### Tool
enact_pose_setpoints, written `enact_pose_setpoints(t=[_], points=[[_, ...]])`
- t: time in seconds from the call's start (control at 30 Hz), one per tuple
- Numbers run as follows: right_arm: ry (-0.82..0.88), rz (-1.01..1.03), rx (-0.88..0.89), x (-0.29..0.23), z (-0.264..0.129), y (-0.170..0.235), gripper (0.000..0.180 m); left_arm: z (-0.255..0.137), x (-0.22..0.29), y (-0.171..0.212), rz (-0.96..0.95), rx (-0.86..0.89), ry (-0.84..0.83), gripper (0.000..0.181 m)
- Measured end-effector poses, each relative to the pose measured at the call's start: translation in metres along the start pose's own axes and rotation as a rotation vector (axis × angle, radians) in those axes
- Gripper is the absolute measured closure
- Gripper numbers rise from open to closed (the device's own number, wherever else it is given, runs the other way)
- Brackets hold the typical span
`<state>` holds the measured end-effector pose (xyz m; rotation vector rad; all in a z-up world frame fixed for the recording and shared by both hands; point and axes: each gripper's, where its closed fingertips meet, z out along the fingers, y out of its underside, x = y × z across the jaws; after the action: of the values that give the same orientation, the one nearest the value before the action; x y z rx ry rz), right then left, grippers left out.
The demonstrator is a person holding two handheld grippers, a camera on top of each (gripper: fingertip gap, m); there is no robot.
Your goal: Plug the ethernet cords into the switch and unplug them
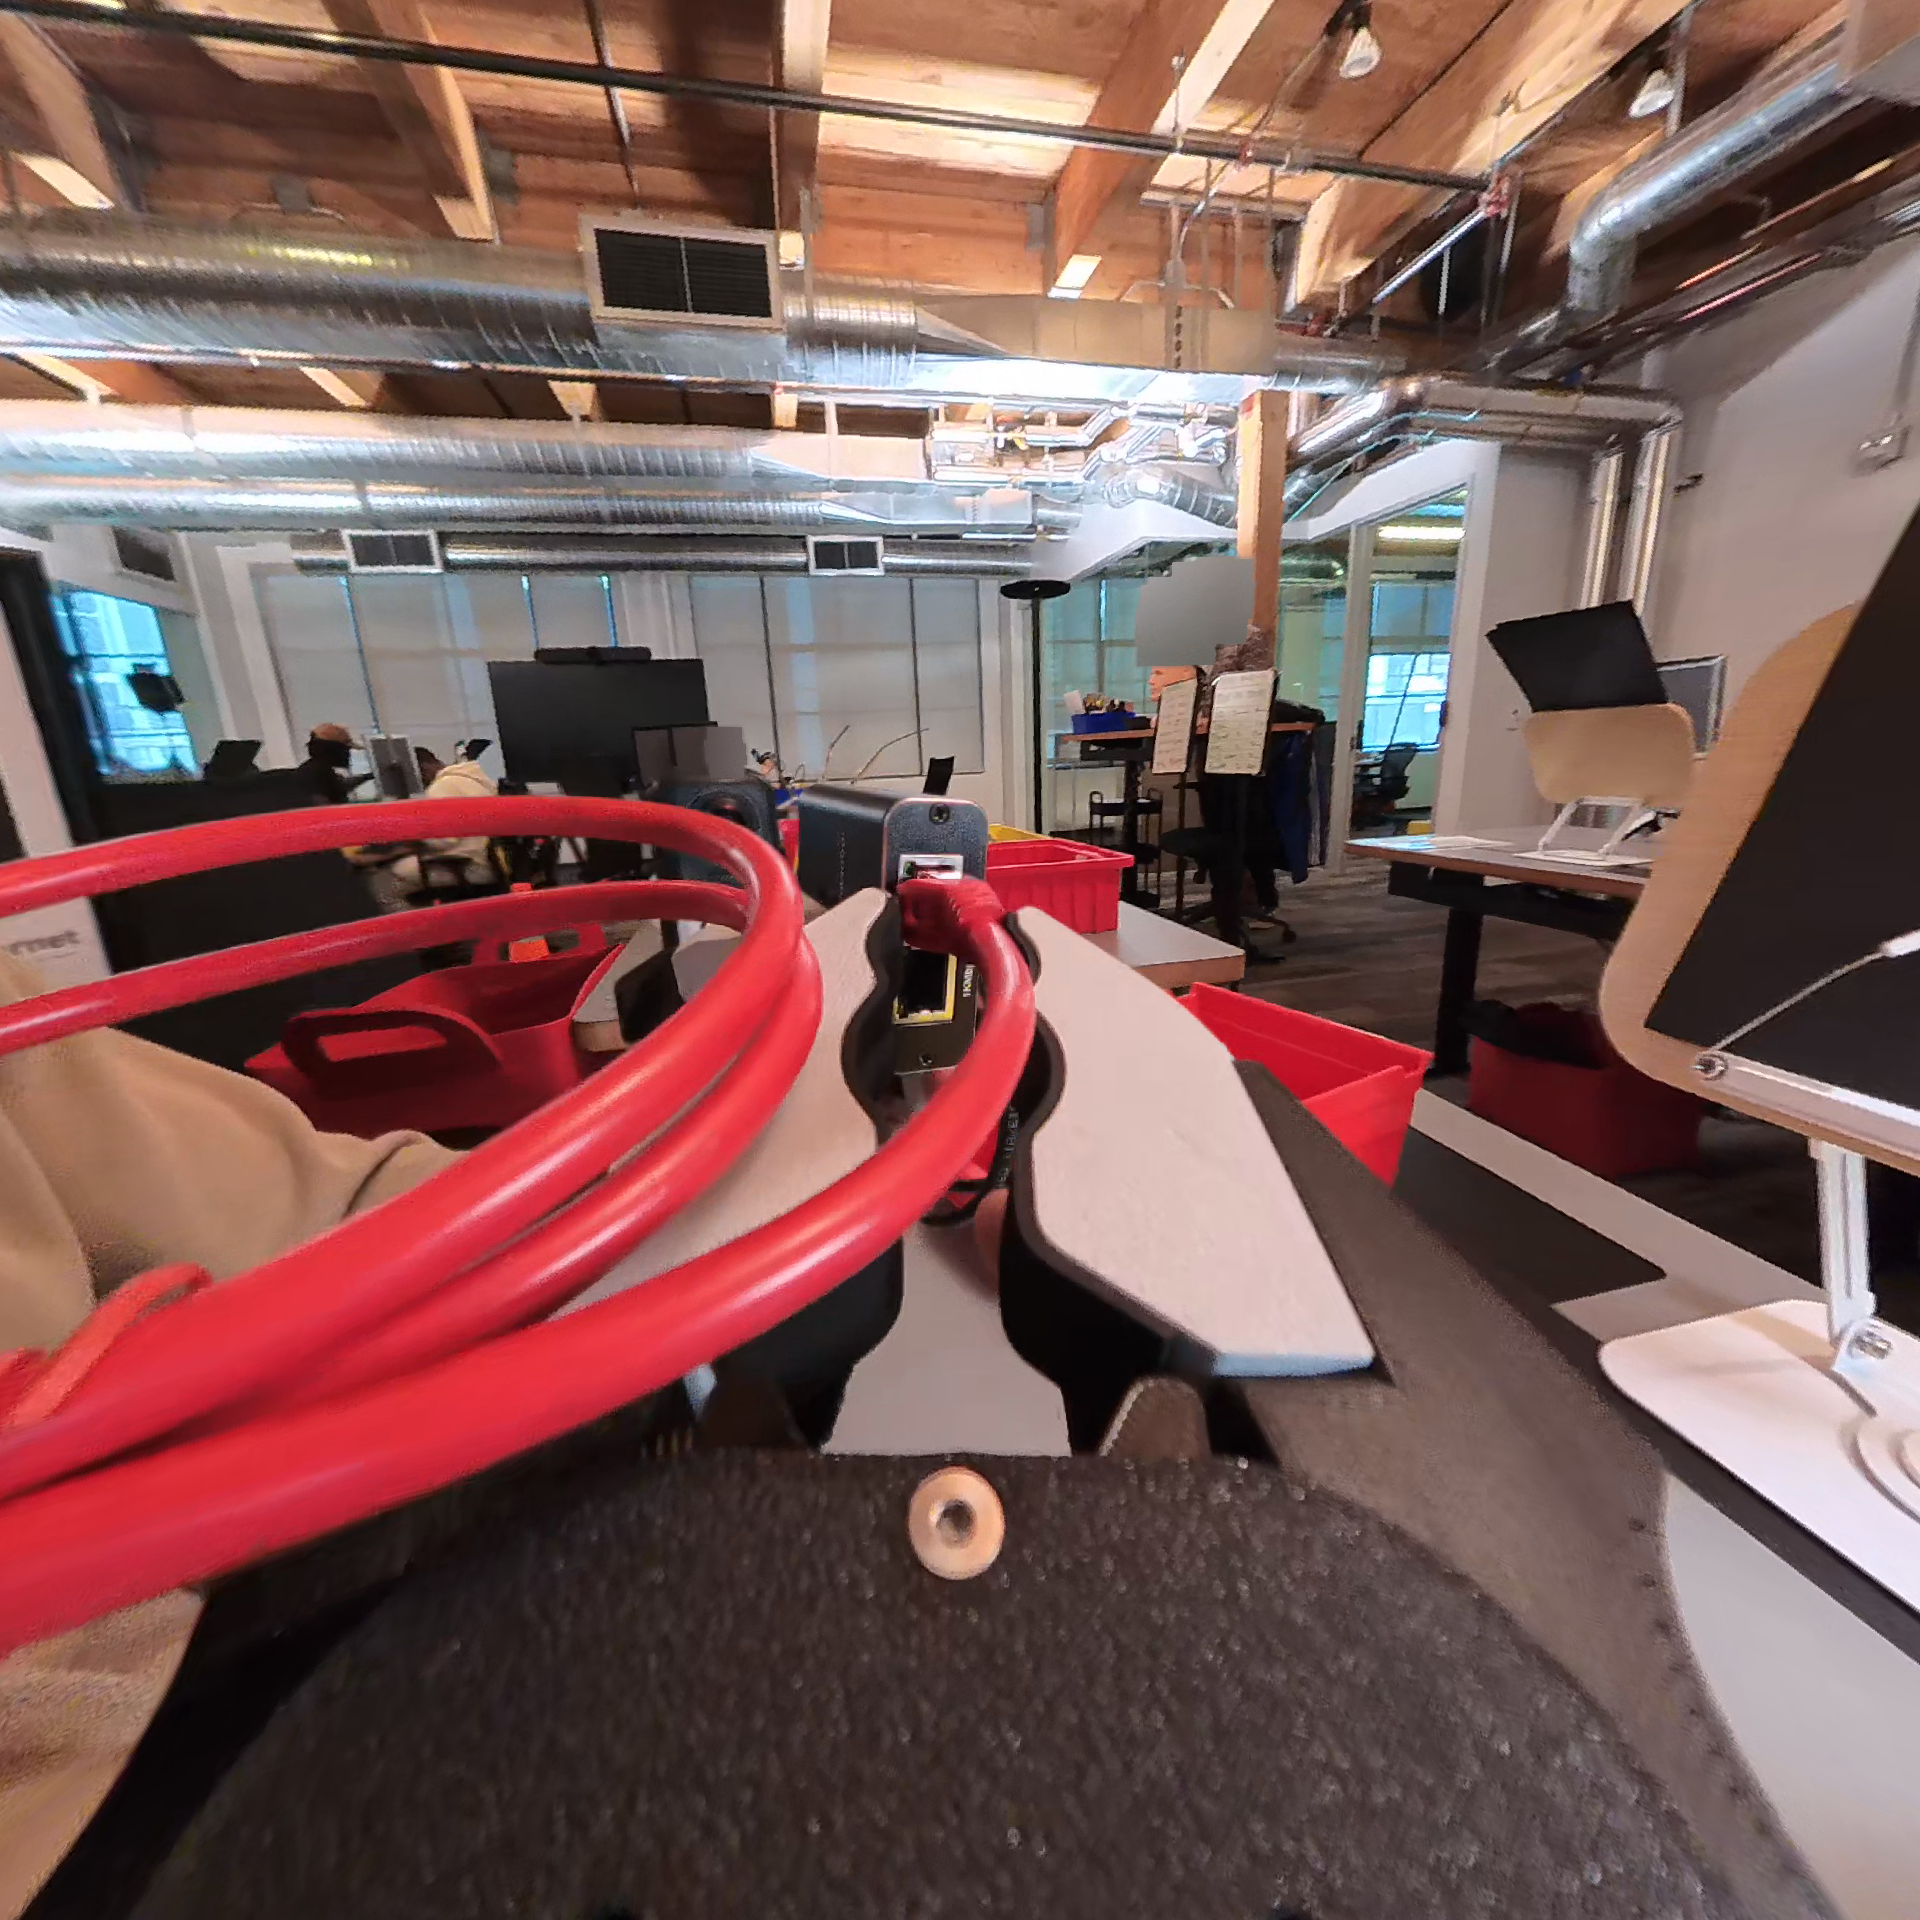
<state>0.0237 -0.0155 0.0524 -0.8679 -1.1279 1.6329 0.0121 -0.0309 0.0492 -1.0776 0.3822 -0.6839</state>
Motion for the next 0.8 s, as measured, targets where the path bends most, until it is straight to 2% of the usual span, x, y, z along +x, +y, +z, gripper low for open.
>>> enact_pose_setpoints(t=[0.3,0.67,0.8], points=[[0.057,-0.027,0.050,0.002,-0.002,-0.002,0.163,0.002,-0.001,-0.002,-0.015,-0.004,-0.021,0.153],[0.024,-0.051,0.017,-0.002,0.001,-0.007,0.166,0.002,-0.006,-0.018,-0.183,0.040,0.055,0.157],[0.054,-0.014,0.059,0.004,0.004,-0.006,0.164,0.001,-0.015,-0.019,-0.236,0.086,0.051,0.155]])
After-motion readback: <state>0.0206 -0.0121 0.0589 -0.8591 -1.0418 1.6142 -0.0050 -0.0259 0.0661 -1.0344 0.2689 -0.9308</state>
